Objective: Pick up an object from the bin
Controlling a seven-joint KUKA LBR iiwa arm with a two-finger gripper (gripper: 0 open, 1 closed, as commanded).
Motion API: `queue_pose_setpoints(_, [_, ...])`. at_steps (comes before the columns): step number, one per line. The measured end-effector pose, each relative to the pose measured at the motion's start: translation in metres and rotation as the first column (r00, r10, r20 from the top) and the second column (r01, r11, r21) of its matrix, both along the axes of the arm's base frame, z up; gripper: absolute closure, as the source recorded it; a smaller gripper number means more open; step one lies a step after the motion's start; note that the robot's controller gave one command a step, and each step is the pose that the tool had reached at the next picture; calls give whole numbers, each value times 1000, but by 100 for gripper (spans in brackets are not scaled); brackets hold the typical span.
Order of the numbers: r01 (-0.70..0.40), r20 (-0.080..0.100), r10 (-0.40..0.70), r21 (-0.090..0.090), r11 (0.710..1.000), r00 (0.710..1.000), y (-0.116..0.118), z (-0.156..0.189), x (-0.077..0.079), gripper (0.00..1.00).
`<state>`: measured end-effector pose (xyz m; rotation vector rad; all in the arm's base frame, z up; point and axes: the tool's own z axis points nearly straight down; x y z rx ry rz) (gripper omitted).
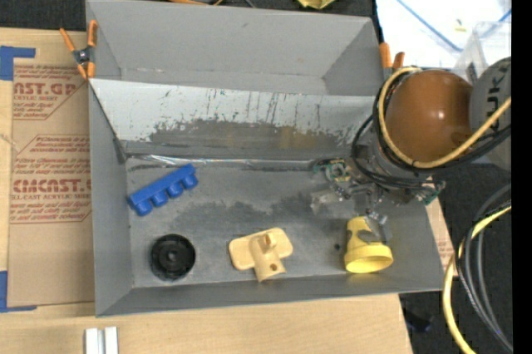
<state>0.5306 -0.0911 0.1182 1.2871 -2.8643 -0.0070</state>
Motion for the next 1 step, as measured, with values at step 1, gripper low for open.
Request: queue_pose_setpoints(1, [-87,24,87,4,996,996,50,2,22,0])
